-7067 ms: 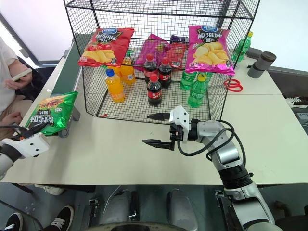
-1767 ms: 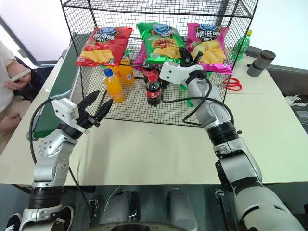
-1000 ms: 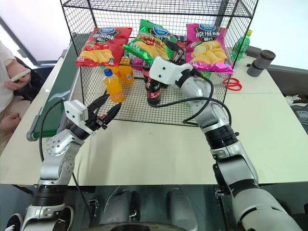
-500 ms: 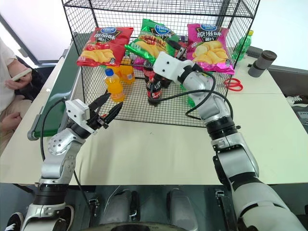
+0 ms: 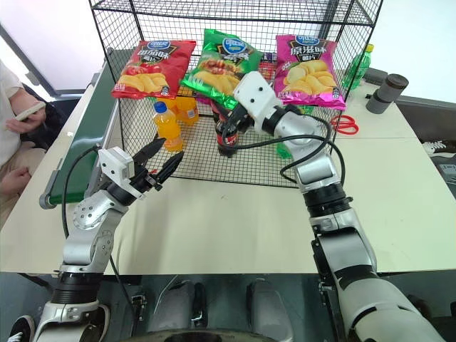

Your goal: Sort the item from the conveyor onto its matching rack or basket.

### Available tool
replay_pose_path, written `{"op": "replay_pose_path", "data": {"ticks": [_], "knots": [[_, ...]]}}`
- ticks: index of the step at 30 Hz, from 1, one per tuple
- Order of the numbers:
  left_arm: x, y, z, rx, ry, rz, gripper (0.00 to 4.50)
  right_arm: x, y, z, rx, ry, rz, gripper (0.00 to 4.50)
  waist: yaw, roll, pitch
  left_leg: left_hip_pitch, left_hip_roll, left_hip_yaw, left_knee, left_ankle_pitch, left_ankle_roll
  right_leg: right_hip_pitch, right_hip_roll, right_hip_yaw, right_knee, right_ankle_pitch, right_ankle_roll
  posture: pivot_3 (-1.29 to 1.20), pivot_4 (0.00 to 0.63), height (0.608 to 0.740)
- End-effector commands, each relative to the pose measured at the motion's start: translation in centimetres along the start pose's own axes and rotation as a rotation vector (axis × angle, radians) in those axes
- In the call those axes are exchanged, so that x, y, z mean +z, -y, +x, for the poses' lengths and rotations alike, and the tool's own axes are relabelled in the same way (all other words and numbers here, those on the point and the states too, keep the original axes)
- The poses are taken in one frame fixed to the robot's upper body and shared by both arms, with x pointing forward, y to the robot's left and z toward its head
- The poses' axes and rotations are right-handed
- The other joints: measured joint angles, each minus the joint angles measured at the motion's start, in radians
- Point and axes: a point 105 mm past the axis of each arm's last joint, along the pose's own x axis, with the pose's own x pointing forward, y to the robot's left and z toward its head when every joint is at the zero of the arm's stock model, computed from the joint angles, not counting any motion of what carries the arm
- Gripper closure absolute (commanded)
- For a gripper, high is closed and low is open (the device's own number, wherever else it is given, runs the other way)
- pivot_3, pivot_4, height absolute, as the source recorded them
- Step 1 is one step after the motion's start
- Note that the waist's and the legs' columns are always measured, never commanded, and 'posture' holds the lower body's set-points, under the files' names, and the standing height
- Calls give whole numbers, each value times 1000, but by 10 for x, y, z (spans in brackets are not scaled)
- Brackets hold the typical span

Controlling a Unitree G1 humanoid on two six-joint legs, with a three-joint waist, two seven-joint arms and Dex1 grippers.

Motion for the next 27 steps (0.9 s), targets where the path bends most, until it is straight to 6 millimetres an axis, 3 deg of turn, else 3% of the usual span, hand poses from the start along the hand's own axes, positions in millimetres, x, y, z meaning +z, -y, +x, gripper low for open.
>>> {"op": "replay_pose_path", "data": {"ticks": [1, 4, 8, 10, 15, 20, 27], "knots": [[10, 5, 2, -18, 34, 24, 1619, 19, 11, -5, -19, 58, 24, 490, 3, 0, 0, 0, 0, 0, 0, 0, 0, 0, 0, 0, 0, 0, 0, 0, 150, 740], [10, 5, 2, -13, 33, 24, 1619, 16, 18, -4, -47, 38, -5, 490, 3, 0, 0, 0, -1, 0, 0, 0, 0, 0, 0, 0, 0, 0, 0, 0, 150, 740], [11, 6, 2, -16, 36, 27, 1619, 14, 52, -4, -233, 35, 31, 490, 0, 0, 0, 0, -1, 0, 0, 0, 0, 0, 0, 0, 0, 0, 0, 0, 150, 740], [11, 7, 2, -14, 40, 23, 1619, 15, 58, -5, -260, 37, 11, 490, 0, 0, 0, 0, -1, 1, 0, 0, 0, 0, 0, 0, 0, 0, 0, 0, 150, 740], [12, 8, 2, -11, 42, 22, 1619, 18, 40, -4, -165, 69, 36, 490, -1, 0, 0, 0, 0, 1, 0, 0, 0, 0, 0, 0, -1, 0, 0, 0, 150, 740], [11, 6, -1, -14, 34, 24, 1619, 40, 8, -11, 29, 178, 135, 490, 1, 0, 0, 0, 0, -1, 0, 0, 1, 0, 0, 0, 0, 0, 0, 0, 150, 740], [16, 0, -6, -37, 35, 5, 1619, 59, 12, -35, 38, 277, 265, 490, 3, 0, 0, 0, 0, -2, 0, 0, 1, 0, 0, 0, 0, 0, 0, 0, 150, 740]]}}
